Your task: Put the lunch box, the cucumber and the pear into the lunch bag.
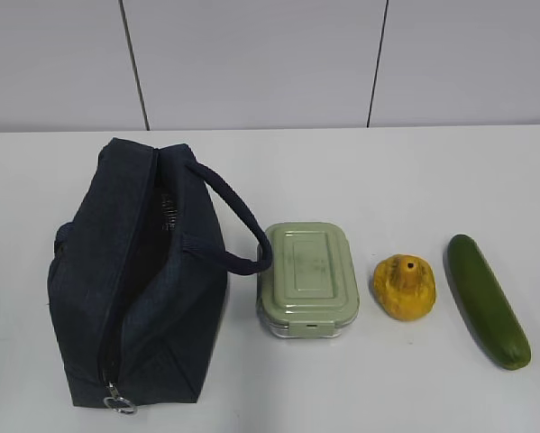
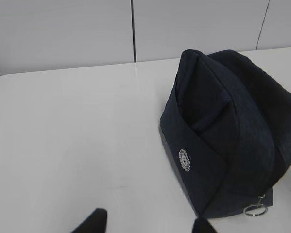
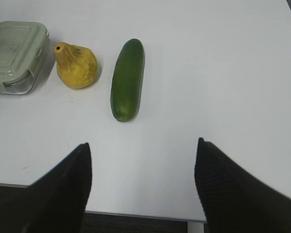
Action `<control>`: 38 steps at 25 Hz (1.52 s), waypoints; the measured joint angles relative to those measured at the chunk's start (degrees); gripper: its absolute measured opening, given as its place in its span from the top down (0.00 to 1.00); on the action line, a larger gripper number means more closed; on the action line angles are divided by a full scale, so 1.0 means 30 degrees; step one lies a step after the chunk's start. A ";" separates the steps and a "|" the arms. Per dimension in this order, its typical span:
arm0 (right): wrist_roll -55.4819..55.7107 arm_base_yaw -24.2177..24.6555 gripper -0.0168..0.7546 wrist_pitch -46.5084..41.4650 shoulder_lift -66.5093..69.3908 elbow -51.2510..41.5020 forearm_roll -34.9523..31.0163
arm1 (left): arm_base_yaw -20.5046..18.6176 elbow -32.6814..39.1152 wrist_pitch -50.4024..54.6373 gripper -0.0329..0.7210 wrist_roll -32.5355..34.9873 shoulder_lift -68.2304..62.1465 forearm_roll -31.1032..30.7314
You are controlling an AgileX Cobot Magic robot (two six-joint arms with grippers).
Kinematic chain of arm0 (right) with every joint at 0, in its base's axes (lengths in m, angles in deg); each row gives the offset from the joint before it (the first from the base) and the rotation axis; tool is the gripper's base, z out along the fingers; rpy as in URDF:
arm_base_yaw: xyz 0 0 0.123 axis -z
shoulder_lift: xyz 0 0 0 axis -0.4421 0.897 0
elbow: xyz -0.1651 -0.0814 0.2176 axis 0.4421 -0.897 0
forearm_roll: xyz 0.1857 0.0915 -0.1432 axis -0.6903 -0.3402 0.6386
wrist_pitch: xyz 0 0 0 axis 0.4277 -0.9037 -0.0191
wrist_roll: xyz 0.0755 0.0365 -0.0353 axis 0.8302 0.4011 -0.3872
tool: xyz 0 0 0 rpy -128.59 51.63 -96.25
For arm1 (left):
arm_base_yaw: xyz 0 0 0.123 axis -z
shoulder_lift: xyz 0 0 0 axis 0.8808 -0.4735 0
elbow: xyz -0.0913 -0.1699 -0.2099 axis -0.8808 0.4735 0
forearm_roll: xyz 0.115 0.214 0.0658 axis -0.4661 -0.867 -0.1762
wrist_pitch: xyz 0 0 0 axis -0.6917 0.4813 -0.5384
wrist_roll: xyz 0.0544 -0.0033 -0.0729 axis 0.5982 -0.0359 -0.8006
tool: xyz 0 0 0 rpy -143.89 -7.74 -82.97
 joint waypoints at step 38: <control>0.0000 0.0000 0.33 0.0000 0.0158 0.0000 0.0000 | 0.0000 -0.0106 0.0027 0.59 0.0000 -0.0472 0.0197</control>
